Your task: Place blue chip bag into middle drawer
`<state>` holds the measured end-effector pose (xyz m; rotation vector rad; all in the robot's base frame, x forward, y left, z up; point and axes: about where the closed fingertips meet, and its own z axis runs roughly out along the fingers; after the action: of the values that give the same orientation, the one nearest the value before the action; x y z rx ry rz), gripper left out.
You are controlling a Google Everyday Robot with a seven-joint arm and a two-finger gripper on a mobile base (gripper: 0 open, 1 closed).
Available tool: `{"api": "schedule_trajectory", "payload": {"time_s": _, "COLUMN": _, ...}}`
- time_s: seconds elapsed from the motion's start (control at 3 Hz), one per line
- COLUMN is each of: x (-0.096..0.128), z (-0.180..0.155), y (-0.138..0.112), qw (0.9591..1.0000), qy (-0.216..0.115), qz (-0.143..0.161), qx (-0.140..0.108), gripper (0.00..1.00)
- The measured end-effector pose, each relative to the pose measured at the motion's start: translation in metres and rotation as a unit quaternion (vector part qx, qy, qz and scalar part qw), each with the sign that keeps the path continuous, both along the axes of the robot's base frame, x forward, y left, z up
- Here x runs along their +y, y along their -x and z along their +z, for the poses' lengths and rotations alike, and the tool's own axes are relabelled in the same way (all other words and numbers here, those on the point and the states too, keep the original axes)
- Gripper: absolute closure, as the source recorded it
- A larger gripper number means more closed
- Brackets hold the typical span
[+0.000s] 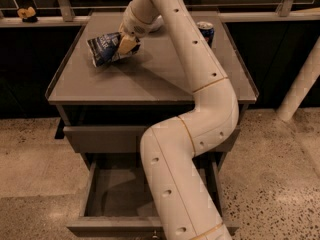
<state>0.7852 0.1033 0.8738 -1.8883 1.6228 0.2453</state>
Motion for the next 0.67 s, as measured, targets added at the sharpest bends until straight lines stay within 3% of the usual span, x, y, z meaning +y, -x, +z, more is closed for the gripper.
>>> {"api": "schedule_trajectory", "payload": {"time_s": 0.33, "x": 0.005, "z": -0.001, "y": -0.004, "qw": 1.0, "qy": -0.006, "qz": -0.002, "qx": -0.004, "gripper": 1.0}}
{"api": "schedule_trajectory", "payload": {"time_s": 0.67, "x": 0.002, "z": 0.012, "y": 0.008, "qw": 1.0, "qy": -0.002, "qz": -0.007, "qx": -0.002, "gripper": 1.0}}
